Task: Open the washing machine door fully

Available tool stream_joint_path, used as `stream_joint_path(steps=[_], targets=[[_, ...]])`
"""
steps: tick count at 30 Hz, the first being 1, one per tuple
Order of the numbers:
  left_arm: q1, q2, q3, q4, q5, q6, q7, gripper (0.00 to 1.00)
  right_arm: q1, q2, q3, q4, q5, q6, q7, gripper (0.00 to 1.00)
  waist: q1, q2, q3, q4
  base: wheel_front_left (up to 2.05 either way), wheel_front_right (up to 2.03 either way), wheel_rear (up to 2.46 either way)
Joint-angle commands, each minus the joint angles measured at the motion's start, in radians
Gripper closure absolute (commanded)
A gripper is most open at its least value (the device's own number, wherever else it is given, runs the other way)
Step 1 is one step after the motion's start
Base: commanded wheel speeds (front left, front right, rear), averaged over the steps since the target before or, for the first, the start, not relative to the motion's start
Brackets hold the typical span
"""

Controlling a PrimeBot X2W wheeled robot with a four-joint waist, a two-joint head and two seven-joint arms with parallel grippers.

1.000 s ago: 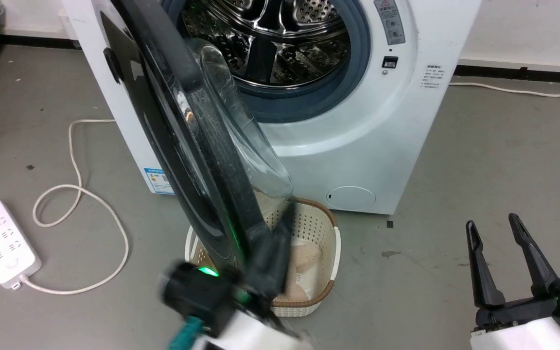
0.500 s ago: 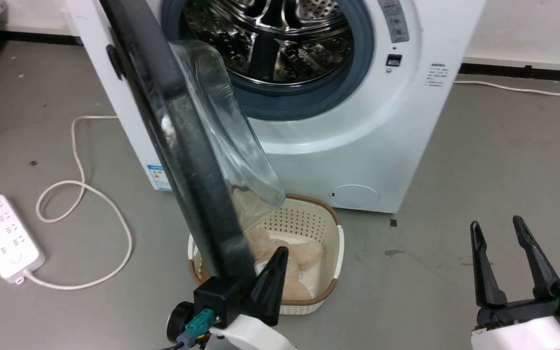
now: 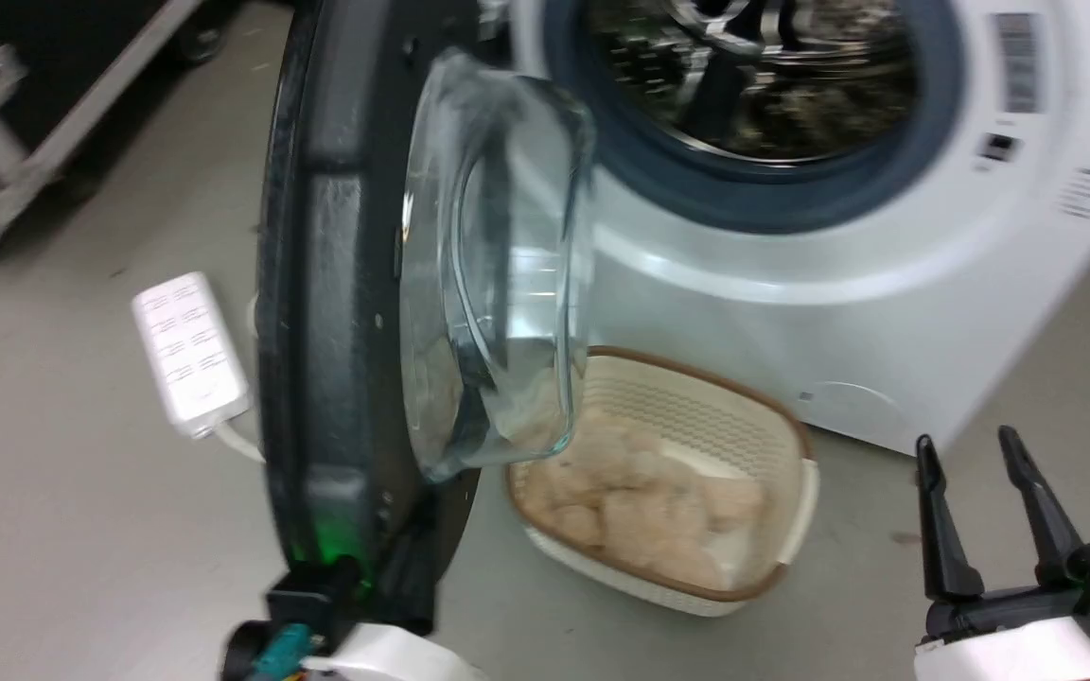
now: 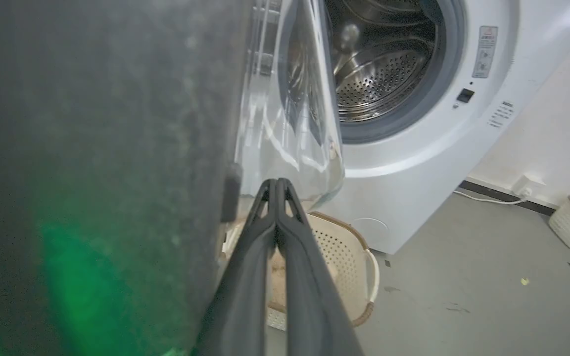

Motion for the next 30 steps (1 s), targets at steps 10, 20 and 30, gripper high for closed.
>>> stream_joint_path(steps=[10,20,30], targets=[[-0.035,0.073,0.167,0.017,-0.081,0.019,-0.040,1.00,-0.026,0.003,0.028,0.008,-0.042,-0.001,-0.004,0.00,0.0000,0.0000,0.094,0.157,0.00,0.00,0.00],[-0.190,0.201,0.342,0.193,-0.171,-0.026,-0.057,1.00,-0.094,0.002,0.055,0.000,-0.093,-0.001,0.004,0.00,0.0000,0.0000,0.232,0.115,0.00,0.00,0.00],[-0.365,0.360,0.464,0.437,-0.206,-0.095,-0.092,1.00,-0.129,-0.003,0.053,0.005,-0.097,-0.001,0.004,0.00,0.0000,0.0000,0.294,0.045,0.00,0.00,0.00]])
